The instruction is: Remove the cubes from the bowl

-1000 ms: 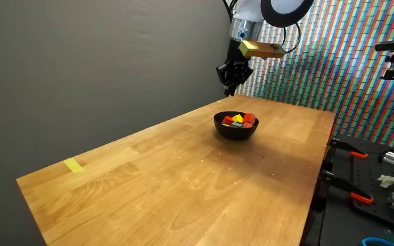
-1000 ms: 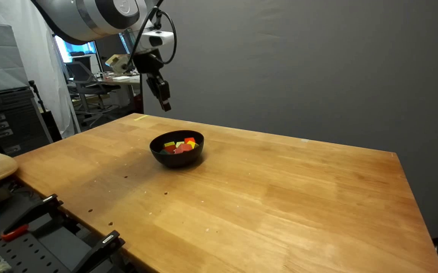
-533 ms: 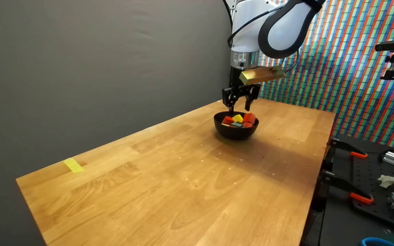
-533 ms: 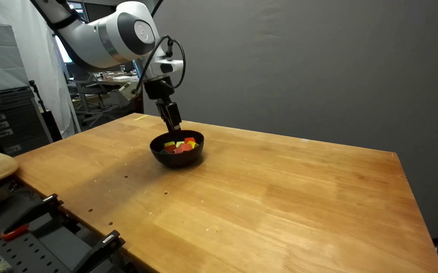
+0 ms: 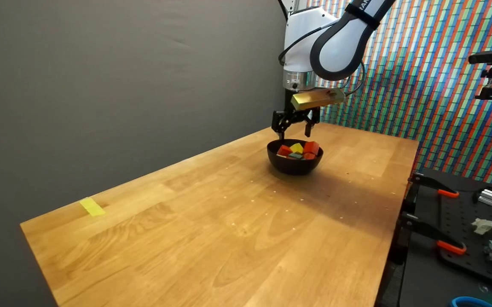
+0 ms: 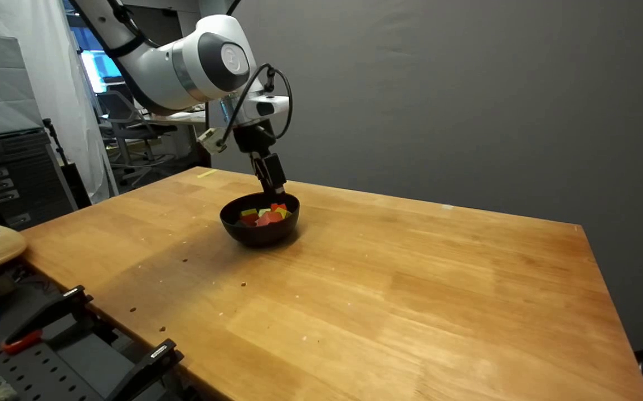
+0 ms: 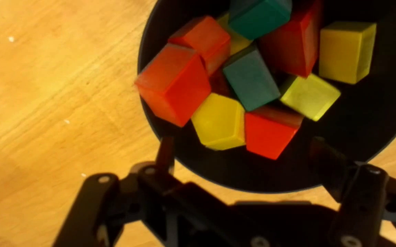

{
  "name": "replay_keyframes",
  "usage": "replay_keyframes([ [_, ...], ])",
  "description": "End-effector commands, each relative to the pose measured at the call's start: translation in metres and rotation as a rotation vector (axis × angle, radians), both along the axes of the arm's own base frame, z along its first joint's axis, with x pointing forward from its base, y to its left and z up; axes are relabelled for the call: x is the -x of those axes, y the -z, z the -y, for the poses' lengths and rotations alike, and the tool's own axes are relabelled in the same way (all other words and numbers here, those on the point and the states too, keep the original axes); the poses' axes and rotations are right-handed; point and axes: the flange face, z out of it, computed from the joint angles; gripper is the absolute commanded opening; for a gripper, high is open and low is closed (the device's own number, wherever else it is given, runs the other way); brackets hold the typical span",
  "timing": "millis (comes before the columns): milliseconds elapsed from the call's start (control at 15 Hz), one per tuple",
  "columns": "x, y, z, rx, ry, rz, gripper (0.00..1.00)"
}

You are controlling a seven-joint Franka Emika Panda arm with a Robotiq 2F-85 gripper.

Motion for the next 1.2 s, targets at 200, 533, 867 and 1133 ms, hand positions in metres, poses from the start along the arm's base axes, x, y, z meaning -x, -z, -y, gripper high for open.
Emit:
replay_keyframes([
  [200, -0.019, 0.007, 0.008, -0.018, 0.036, 0.01, 1.0],
  [533, -0.023, 0.016, -0.005, -0.037, 0.049, -0.009, 1.0],
  [867, -0.029, 0.032, -0.006, -0.043, 0.064, -0.032, 0.81],
  [1133, -0.035, 0.037, -0.008, -0.053, 0.077, -0.035, 0.78],
])
